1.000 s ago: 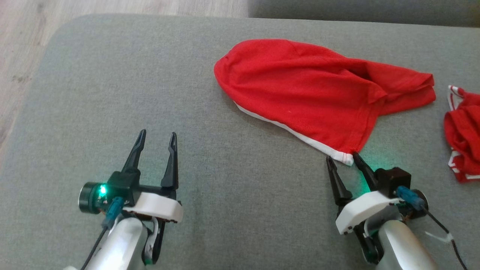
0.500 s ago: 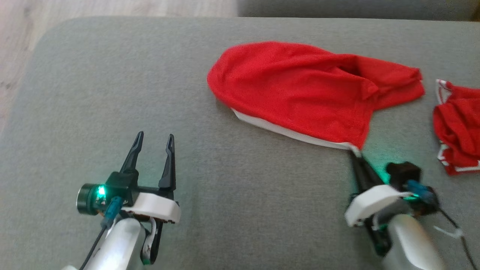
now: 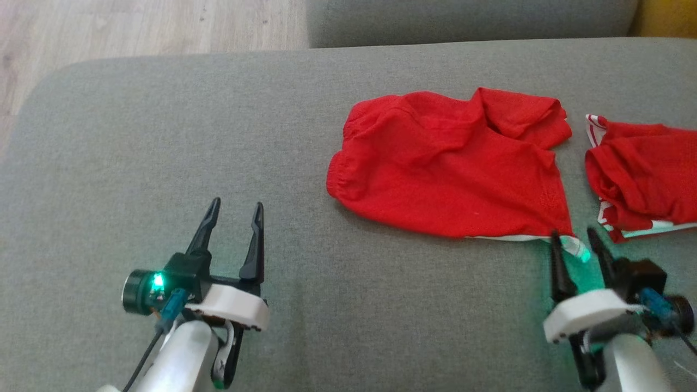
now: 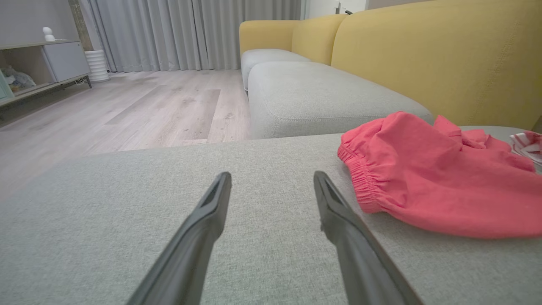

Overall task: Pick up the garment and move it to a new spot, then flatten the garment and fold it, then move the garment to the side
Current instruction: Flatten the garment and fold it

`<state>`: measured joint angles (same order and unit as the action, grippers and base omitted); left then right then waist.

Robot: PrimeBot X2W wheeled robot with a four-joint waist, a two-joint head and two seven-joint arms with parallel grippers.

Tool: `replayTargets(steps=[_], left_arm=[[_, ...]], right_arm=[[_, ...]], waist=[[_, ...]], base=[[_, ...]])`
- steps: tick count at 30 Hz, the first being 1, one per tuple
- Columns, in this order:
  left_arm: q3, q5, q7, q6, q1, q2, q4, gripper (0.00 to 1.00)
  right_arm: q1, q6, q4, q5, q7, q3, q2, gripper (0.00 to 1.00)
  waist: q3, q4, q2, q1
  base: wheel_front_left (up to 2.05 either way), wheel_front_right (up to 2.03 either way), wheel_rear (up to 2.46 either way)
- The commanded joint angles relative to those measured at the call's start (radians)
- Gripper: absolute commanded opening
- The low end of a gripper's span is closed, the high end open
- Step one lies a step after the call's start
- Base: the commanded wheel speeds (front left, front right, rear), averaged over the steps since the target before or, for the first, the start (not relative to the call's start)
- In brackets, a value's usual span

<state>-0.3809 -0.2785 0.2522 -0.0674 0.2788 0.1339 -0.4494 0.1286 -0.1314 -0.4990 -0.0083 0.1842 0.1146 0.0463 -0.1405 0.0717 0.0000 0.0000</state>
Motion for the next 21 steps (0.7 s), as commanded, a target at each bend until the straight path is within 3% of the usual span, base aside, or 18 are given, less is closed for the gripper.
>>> replayTargets(steps=[1, 6, 10, 16, 21], left_arm=[[0.036, 0.009, 0.010, 0.006, 0.024, 0.007, 0.021, 1.00], [0.036, 0.015, 0.010, 0.014, 0.029, 0.002, 0.019, 1.00], [0.035, 0.018, 0.010, 0.018, 0.035, -0.005, 0.020, 1.00], [0.032, 0.022, 0.010, 0.026, 0.050, -0.021, 0.013, 1.00], [0.027, 0.025, 0.010, 0.033, 0.064, -0.034, 0.003, 1.00]], right_arm=[[0.028, 0.001, 0.077, 0.020, 0.034, -0.067, 0.004, 1.00], [0.028, 0.001, 0.235, 0.092, 0.068, -0.269, 0.004, 1.00], [0.049, 0.001, 0.249, 0.087, 0.058, -0.388, 0.004, 1.00], [0.171, 0.001, 0.111, 0.086, -0.022, -0.560, 0.017, 1.00], [0.281, 0.001, -0.058, 0.074, -0.037, -0.609, 0.028, 1.00]], waist=[[0.003, 0.007, 0.0000, 0.0000], [-0.002, 0.037, 0.0000, 0.0000], [-0.015, 0.060, 0.0000, 0.0000], [-0.051, 0.113, 0.0000, 0.0000], [-0.079, 0.157, 0.0000, 0.0000]], base=[[0.00, 0.00, 0.00], [0.00, 0.00, 0.00], [0.00, 0.00, 0.00], [0.00, 0.00, 0.00], [0.00, 0.00, 0.00]])
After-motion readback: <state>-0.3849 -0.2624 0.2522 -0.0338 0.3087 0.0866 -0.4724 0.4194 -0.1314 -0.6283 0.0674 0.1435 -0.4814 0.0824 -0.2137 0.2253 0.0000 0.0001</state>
